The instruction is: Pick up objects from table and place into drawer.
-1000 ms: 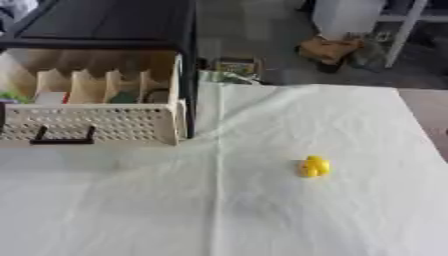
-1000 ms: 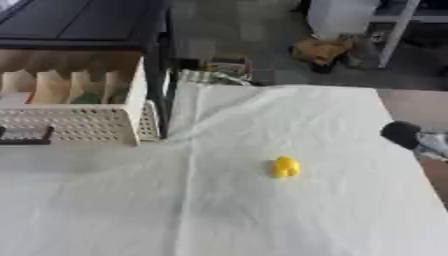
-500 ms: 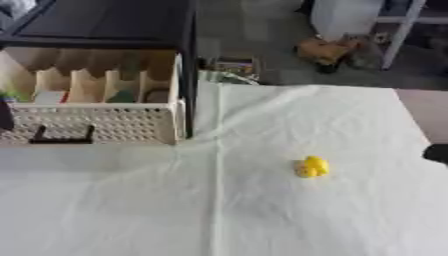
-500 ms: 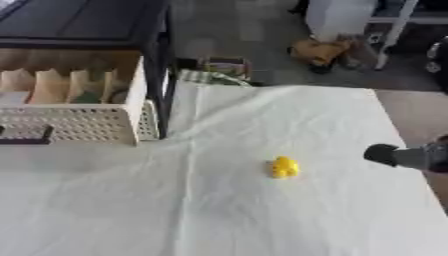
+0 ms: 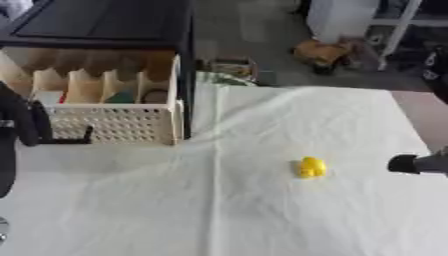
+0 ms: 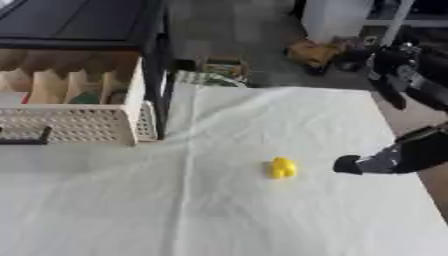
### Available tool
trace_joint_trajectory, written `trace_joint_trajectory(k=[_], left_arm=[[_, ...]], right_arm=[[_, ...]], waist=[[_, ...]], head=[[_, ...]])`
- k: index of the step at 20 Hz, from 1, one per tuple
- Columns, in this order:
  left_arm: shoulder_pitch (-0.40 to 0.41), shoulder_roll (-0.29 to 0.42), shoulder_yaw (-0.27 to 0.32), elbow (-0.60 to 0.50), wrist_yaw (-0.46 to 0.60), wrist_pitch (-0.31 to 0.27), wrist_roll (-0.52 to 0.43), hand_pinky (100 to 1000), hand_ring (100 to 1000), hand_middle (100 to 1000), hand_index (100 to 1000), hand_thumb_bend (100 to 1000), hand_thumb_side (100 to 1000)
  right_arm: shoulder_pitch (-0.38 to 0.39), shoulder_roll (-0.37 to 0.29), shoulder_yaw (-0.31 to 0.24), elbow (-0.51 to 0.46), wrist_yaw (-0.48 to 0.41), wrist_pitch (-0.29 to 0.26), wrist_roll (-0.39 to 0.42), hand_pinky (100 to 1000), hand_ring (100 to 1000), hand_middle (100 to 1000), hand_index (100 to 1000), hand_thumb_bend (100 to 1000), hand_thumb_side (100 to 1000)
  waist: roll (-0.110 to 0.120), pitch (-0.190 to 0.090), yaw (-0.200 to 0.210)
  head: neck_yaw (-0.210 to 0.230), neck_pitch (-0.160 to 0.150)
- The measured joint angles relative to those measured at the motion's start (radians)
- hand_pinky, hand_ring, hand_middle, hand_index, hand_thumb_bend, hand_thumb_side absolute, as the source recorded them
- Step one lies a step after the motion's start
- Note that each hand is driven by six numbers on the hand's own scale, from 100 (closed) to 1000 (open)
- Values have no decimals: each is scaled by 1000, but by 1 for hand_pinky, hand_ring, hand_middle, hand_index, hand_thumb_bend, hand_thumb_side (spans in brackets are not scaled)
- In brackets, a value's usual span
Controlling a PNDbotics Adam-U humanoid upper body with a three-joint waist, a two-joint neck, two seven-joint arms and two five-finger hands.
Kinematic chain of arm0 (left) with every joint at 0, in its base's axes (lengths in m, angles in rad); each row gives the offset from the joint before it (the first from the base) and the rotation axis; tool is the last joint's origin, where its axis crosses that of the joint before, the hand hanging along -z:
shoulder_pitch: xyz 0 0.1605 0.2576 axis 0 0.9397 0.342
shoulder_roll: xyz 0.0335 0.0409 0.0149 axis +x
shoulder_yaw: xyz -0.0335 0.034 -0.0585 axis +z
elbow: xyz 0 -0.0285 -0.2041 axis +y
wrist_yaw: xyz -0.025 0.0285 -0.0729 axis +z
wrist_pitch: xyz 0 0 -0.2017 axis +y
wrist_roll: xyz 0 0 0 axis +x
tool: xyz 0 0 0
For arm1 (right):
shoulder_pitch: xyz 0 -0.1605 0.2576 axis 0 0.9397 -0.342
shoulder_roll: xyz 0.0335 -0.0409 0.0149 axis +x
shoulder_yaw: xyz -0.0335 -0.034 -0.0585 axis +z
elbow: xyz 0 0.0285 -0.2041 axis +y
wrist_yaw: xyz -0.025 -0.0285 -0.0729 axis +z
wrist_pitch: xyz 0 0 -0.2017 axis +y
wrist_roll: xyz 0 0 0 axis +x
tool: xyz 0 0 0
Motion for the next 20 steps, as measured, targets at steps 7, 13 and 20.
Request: trace_joint_trajectory(k=[7, 13, 20], left_arm=[[-5, -26, 8, 0, 70, 58, -106, 291, 250, 407, 832, 100, 672], [-8, -49, 33, 0, 125, 116, -194, 290, 246, 406, 823, 100, 672], [-8, -58, 64, 0, 185, 158, -294, 289, 241, 402, 802, 100, 662]], right_arm=[[-71, 63, 22, 54, -33, 26, 106, 847, 766, 162, 865, 725, 390], [-122, 147, 51, 140, -17, 58, 193, 843, 761, 144, 843, 721, 315], [-173, 210, 83, 232, 57, 79, 281, 837, 760, 154, 822, 702, 277]], waist=[[-1, -2, 9], [-3, -5, 15], [-5, -7, 25]], head=[[-12, 0], [-18, 0], [-26, 0]])
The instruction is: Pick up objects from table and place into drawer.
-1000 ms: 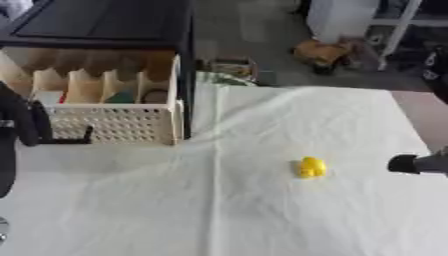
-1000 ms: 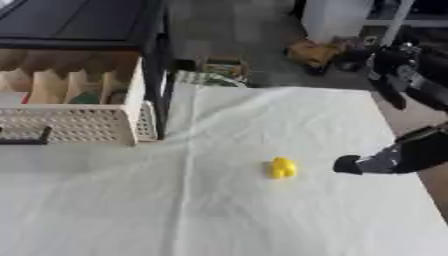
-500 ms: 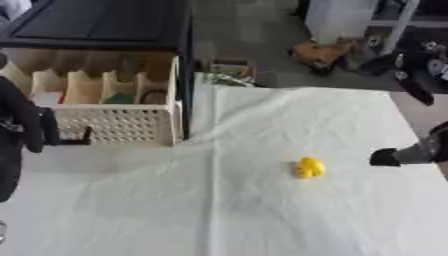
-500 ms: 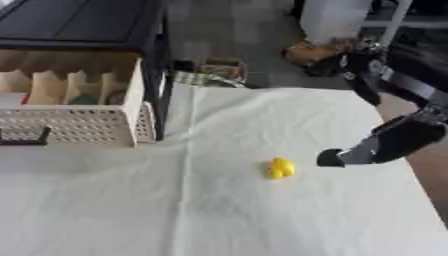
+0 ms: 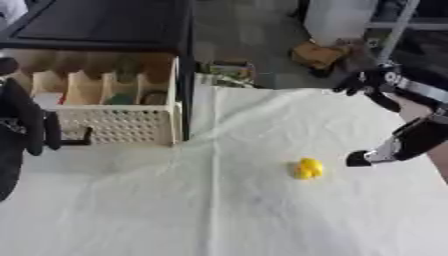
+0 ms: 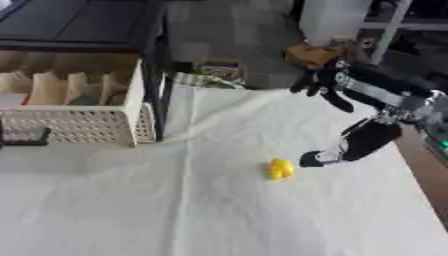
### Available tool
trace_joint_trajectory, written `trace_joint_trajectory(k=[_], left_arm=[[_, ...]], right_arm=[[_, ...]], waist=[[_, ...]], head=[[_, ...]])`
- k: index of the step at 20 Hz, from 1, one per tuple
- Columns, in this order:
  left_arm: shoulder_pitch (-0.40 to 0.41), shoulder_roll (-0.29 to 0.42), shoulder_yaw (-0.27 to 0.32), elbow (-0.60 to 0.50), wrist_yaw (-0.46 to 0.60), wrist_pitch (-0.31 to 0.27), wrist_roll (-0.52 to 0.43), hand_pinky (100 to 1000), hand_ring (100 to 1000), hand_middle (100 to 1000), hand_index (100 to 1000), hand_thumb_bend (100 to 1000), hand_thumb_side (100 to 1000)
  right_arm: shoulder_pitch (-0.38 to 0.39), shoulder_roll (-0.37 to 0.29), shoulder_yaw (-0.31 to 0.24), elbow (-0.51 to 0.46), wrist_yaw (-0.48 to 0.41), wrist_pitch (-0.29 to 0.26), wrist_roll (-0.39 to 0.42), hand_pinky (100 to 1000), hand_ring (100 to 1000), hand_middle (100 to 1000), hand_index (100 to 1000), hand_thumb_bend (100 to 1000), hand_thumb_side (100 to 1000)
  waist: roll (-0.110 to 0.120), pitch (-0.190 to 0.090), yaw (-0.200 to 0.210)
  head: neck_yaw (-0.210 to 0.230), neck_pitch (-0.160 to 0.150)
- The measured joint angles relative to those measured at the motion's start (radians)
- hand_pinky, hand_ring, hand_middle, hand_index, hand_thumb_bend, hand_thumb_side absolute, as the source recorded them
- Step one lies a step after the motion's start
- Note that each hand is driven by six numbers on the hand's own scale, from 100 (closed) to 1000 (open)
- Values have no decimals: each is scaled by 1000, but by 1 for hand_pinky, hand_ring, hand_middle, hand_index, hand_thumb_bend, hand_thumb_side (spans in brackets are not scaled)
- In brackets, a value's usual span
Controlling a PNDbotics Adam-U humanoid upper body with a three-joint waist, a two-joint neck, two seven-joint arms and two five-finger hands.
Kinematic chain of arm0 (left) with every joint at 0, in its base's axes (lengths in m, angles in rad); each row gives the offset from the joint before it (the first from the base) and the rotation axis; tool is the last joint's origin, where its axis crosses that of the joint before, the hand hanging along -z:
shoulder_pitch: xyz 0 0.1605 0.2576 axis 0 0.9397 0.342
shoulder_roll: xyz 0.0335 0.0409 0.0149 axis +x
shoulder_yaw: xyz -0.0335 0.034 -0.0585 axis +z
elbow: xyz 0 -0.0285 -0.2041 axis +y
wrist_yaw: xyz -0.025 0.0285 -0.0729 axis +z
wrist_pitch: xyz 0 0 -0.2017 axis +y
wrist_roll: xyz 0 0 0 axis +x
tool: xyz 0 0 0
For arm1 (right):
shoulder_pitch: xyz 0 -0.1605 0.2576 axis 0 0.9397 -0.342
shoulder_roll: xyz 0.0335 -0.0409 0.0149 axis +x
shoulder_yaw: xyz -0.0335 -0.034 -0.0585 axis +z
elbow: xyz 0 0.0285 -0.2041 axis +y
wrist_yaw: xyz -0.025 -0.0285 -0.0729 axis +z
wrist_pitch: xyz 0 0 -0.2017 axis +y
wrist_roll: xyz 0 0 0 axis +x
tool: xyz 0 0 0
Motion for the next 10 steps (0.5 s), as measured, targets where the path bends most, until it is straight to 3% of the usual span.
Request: trace_joint_trajectory(k=[10], left_arm=[[-1, -8, 39, 0, 66, 43, -101, 287, 240, 401, 782, 100, 656]], right_arm=[[-14, 71, 35, 104, 98, 10, 33, 813, 735, 128, 798, 688, 254]], waist=[[-1, 0, 11]], head=[[-9, 0]])
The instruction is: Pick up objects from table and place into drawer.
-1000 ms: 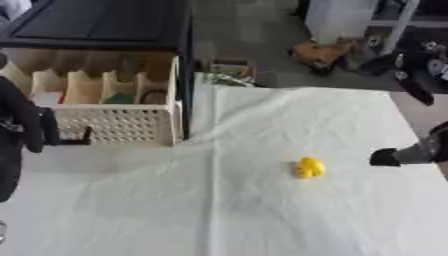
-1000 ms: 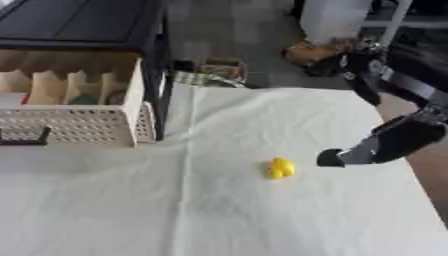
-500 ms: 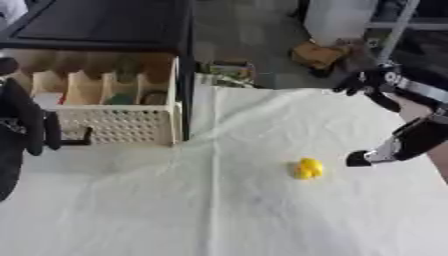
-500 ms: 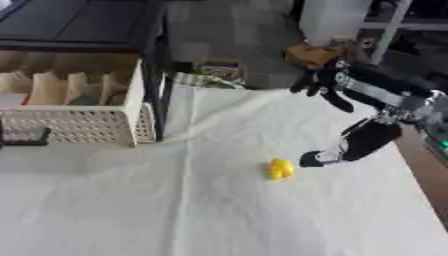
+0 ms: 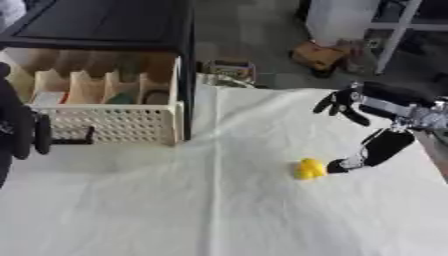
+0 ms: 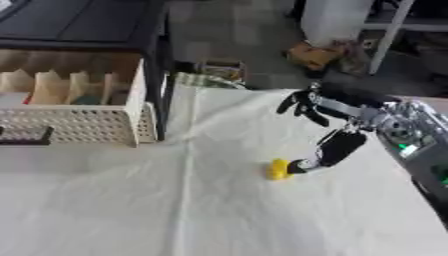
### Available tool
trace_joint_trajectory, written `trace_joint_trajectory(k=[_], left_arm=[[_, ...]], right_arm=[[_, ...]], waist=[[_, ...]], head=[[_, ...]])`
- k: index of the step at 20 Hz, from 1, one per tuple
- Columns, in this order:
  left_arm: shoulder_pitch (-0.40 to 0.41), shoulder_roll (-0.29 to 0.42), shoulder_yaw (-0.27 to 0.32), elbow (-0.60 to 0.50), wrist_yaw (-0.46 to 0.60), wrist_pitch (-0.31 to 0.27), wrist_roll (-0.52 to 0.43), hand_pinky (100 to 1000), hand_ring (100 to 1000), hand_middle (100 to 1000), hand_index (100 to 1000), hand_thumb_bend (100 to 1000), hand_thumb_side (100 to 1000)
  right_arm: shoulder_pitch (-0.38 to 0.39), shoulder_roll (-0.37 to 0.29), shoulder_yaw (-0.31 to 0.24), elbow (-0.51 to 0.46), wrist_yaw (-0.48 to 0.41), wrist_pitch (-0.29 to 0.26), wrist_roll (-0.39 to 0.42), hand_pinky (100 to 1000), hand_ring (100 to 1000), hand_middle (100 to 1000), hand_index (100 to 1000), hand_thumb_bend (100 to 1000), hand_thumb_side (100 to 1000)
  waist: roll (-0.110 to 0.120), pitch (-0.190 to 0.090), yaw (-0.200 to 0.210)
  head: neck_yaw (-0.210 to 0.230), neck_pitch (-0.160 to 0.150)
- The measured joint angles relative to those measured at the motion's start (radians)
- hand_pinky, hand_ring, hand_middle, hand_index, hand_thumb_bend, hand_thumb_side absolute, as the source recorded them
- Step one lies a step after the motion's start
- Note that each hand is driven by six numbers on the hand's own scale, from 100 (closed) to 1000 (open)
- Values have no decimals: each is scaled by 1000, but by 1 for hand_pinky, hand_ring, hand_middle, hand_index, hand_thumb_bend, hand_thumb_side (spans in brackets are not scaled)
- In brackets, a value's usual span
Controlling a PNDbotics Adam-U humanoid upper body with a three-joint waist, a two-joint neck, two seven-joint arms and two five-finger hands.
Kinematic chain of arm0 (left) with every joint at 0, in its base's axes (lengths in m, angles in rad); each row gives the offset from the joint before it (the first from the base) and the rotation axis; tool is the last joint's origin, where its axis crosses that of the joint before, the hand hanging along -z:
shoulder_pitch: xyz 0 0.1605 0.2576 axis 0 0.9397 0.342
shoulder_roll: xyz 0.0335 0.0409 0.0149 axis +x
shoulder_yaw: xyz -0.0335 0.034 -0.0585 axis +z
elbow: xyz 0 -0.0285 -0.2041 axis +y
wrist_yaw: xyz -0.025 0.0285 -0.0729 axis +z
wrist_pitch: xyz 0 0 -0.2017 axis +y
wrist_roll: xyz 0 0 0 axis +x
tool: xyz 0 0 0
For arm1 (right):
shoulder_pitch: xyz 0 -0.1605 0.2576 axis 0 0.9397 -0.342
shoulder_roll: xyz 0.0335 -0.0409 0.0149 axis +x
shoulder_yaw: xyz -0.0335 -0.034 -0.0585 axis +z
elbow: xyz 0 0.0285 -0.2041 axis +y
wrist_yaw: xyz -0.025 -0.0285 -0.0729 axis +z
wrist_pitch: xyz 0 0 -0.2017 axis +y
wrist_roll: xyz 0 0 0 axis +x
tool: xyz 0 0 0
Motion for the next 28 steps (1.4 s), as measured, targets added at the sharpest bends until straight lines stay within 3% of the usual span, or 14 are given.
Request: trace_joint_trajectory(k=[9, 19, 28], left_arm=[[-2, -9, 5, 0, 3, 19, -10, 286, 237, 397, 758, 100, 653], [-8, -26, 6, 0, 2, 42, -12, 282, 230, 392, 737, 100, 643], [-8, -28, 6, 0, -4, 51, -15, 282, 228, 392, 727, 100, 642]], right_arm=[[5, 41, 15, 64, 64, 26, -31, 784, 698, 100, 719, 677, 247], [24, 83, 24, 162, 130, 35, -74, 770, 686, 105, 694, 667, 236], [41, 102, 23, 177, 135, 45, -100, 763, 680, 100, 695, 667, 242]], waist=[[-2, 0, 10], [-5, 2, 23], [-6, 6, 22]], head=[[-6, 3], [-5, 18], [-2, 18]])
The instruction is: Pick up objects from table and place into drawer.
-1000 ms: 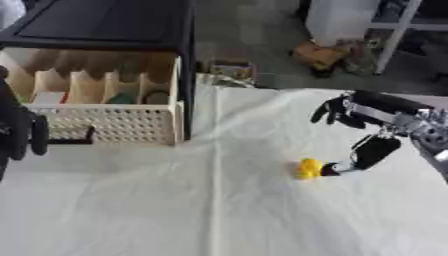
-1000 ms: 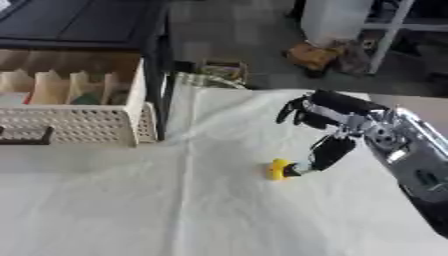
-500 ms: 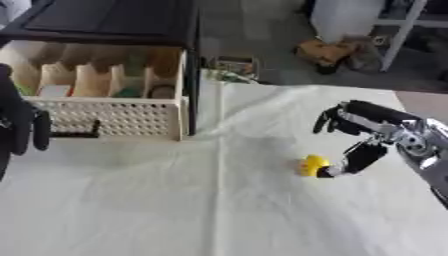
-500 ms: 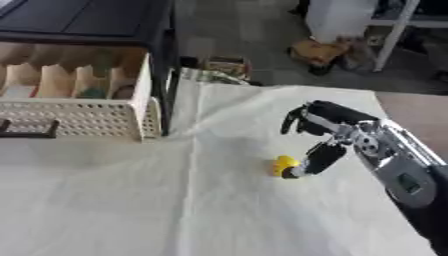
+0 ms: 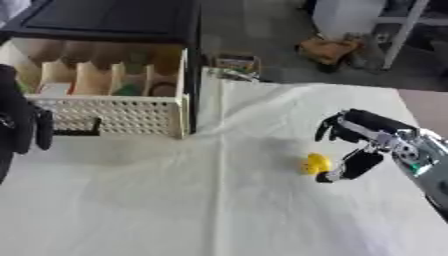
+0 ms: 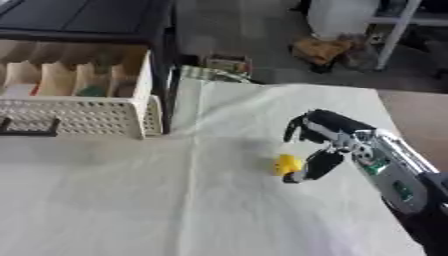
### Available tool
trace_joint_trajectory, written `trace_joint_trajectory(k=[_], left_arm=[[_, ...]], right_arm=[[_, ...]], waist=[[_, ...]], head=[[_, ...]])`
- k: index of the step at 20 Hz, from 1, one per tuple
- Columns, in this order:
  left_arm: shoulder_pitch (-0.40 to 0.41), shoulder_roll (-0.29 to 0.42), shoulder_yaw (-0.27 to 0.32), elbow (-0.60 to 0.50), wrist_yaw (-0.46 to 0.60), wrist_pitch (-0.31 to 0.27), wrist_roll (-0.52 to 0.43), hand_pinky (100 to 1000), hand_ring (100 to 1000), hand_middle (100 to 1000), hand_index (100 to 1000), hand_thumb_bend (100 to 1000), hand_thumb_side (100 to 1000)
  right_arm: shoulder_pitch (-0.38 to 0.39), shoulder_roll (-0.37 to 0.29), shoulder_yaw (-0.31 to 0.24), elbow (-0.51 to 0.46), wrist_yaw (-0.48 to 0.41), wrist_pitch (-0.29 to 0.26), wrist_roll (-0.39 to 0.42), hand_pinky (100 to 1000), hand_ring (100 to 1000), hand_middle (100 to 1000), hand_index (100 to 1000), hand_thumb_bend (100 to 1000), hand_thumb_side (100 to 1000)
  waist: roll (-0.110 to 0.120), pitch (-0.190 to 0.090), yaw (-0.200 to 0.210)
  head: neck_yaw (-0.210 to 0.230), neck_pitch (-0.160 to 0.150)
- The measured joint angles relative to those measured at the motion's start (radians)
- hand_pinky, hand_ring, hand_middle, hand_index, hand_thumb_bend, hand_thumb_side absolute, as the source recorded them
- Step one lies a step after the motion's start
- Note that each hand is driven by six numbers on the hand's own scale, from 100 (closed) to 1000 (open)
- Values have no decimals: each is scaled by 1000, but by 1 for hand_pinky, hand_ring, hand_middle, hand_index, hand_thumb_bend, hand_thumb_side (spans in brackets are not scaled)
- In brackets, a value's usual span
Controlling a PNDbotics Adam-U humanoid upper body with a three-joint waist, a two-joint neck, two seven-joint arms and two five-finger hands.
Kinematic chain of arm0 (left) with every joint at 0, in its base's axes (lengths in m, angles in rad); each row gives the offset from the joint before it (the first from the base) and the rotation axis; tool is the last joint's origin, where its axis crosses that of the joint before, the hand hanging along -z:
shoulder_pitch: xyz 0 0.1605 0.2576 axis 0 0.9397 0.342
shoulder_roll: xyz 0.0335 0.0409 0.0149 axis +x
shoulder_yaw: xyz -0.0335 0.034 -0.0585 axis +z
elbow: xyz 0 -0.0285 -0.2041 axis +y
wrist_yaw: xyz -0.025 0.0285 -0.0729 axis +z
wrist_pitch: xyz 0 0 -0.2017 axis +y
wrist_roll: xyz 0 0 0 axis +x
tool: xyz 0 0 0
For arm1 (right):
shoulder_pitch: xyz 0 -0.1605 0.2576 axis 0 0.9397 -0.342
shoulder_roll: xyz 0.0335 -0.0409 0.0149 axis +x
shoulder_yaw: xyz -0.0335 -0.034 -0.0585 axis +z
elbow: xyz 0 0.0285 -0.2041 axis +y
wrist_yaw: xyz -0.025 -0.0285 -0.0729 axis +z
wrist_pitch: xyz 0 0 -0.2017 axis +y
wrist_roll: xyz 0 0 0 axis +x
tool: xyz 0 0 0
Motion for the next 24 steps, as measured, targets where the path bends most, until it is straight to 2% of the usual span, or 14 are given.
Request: trace_joint_trajectory(k=[5, 15, 19, 24], left_arm=[[0, -7, 0, 0, -4, 3, -2, 283, 228, 393, 726, 100, 640], [1, -13, -3, 0, -21, 14, -9, 281, 225, 392, 720, 100, 637], [1, -16, -4, 0, -26, 20, -12, 280, 223, 391, 712, 100, 629], [1, -20, -5, 0, -35, 26, -13, 279, 223, 390, 711, 100, 631]], right_arm=[[15, 5, 0, -4, 0, 11, -11, 772, 696, 116, 737, 671, 244], [54, 6, -13, -56, -6, 20, -41, 784, 712, 108, 732, 679, 251], [62, 5, -21, -68, -9, 19, -57, 779, 702, 100, 738, 670, 284], [69, 3, -38, -86, -40, 41, -78, 776, 693, 100, 729, 656, 291]], waist=[[-2, 1, 0], [-11, 7, -2], [-12, 11, -2], [-14, 13, -2]], head=[[5, 0], [32, 0], [41, 0], [50, 4]])
